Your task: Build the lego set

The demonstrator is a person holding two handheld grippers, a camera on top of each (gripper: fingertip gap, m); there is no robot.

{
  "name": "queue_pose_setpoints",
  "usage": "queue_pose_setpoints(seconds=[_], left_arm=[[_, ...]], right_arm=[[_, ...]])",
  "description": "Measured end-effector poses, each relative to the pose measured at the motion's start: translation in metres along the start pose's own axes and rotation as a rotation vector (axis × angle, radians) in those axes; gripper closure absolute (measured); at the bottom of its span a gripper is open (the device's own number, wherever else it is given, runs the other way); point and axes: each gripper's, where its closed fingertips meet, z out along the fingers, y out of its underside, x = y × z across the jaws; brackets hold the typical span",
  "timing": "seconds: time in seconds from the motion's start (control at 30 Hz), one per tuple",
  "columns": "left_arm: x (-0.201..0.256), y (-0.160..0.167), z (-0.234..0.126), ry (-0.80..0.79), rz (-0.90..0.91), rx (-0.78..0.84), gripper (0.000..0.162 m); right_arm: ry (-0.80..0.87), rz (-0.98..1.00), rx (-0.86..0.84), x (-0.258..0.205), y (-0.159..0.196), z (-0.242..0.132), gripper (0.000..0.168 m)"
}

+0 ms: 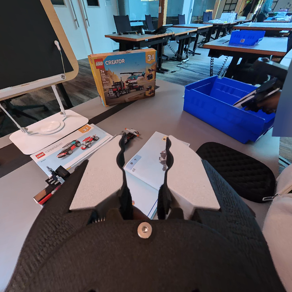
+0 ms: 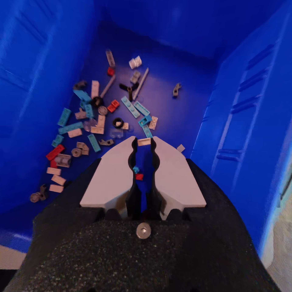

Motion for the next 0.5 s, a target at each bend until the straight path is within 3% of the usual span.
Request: queue_pose_setpoints(seconds=[0.17, 0.3, 0.5], left_arm=[[0.014, -0.015, 0.001, 0.032, 0.047, 0.129, 0.118], [0.036, -0.033, 0.003, 0.116, 0.145, 0.279, 0.124], [0.079, -0.049, 0.004, 0.313, 0.321, 0.371, 0.130]], right_arm=[[-0.172, 0.087, 0.398, -0.034, -0.063, -0.060, 0.152], [-0.535, 0.138, 0.704, -0.098, -0.111, -0.123, 0.153], [-1.152, 0.218, 0.819, -0.198, -0.137, -0.182, 0.150]])
